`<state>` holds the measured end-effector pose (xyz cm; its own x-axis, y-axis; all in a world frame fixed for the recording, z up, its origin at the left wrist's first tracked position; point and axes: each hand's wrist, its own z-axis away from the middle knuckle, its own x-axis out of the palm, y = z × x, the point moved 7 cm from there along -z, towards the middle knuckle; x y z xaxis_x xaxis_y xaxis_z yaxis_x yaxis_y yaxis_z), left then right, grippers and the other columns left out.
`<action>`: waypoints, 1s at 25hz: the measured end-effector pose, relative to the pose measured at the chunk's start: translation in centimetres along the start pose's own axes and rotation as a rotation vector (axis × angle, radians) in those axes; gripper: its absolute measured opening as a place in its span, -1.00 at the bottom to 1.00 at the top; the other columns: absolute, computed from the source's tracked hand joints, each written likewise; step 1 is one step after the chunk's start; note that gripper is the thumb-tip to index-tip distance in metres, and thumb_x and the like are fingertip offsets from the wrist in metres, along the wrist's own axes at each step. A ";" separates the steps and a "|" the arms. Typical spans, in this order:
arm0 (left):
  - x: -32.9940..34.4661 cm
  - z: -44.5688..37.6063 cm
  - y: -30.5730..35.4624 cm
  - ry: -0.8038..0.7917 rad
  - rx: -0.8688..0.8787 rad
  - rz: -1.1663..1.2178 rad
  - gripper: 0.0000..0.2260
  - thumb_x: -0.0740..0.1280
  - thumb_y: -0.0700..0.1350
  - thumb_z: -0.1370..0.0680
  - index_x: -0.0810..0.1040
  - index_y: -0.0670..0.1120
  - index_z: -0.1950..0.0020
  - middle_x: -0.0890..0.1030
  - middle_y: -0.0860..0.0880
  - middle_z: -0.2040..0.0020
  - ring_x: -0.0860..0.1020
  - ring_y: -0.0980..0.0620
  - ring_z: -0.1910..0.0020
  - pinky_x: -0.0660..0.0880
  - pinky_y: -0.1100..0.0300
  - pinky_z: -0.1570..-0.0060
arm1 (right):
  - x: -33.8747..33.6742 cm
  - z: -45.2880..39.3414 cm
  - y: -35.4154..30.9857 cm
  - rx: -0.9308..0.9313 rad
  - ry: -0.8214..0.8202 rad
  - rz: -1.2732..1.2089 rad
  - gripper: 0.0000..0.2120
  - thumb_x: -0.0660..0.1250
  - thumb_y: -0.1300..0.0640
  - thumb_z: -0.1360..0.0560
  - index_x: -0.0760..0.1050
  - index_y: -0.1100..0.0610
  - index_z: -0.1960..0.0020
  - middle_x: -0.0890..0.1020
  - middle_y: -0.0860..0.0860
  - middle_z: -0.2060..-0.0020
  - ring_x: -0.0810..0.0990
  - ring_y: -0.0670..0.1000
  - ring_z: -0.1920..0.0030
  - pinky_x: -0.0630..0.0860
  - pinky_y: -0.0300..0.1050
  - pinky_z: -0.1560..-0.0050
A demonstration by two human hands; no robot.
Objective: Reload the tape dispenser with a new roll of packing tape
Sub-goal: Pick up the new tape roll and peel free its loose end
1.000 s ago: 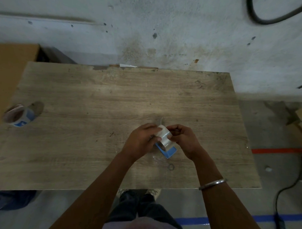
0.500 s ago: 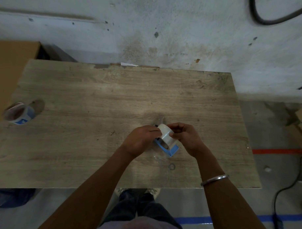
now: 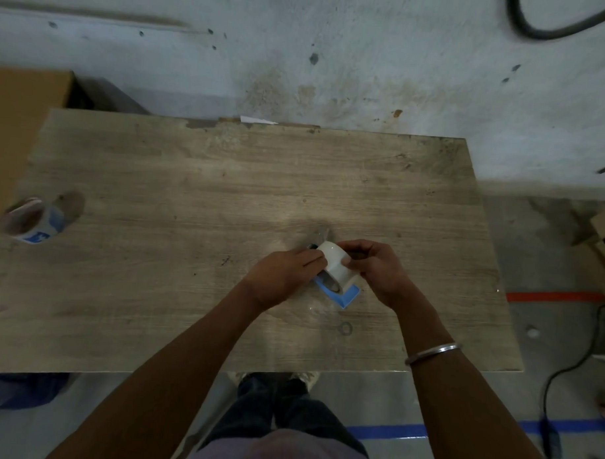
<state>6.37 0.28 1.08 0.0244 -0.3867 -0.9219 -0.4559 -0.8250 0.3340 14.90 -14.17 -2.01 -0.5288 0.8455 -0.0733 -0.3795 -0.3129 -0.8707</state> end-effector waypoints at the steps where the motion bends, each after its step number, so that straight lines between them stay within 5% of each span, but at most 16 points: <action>1: 0.0 0.0 -0.1 0.005 -0.015 -0.006 -0.66 0.37 -0.22 -0.45 0.56 -0.20 -0.22 0.60 -0.17 -0.18 0.63 -0.10 -0.02 0.63 0.06 0.18 | -0.1 -0.1 0.1 -0.010 0.007 -0.003 -0.72 0.35 0.37 -0.49 0.62 0.19 -0.15 0.71 0.02 0.00 0.68 -0.05 -0.02 0.60 -0.08 -0.08; 11: -0.1 -0.8 -0.7 0.055 -0.049 0.074 -0.71 0.14 -0.12 -0.53 0.58 -0.17 -0.10 0.61 -0.12 -0.01 0.60 -0.05 0.10 0.59 0.04 0.22 | 0.0 -0.8 -0.1 -0.061 -0.011 0.068 -0.74 0.32 0.31 -0.55 0.62 0.20 -0.21 0.70 0.06 -0.09 0.64 0.01 -0.14 0.56 -0.13 -0.13; 18: 0.2 -0.7 -0.4 0.017 0.022 0.002 -0.78 0.40 -0.27 -0.48 0.55 -0.22 -0.11 0.58 -0.17 -0.02 0.57 -0.05 0.14 0.58 0.08 0.29 | 0.2 -0.9 -0.1 -0.044 -0.045 0.093 -0.73 0.30 0.33 -0.55 0.60 0.23 -0.22 0.69 0.07 -0.10 0.64 0.01 -0.14 0.55 -0.14 -0.11; 25: 0.0 -1.2 -0.2 0.044 0.087 -0.087 -0.83 0.40 -0.20 -0.50 0.56 -0.20 -0.06 0.60 -0.19 -0.01 0.59 -0.02 0.11 0.55 0.17 0.16 | 0.2 -0.8 -0.1 -0.037 -0.058 0.146 -0.72 0.29 0.30 -0.55 0.61 0.19 -0.22 0.69 0.03 -0.11 0.63 0.01 -0.16 0.54 -0.04 -0.19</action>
<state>7.51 -0.07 1.29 0.1058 -0.3346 -0.9364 -0.5254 -0.8183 0.2331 15.45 -13.60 -2.29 -0.6196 0.7655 -0.1735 -0.2678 -0.4140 -0.8700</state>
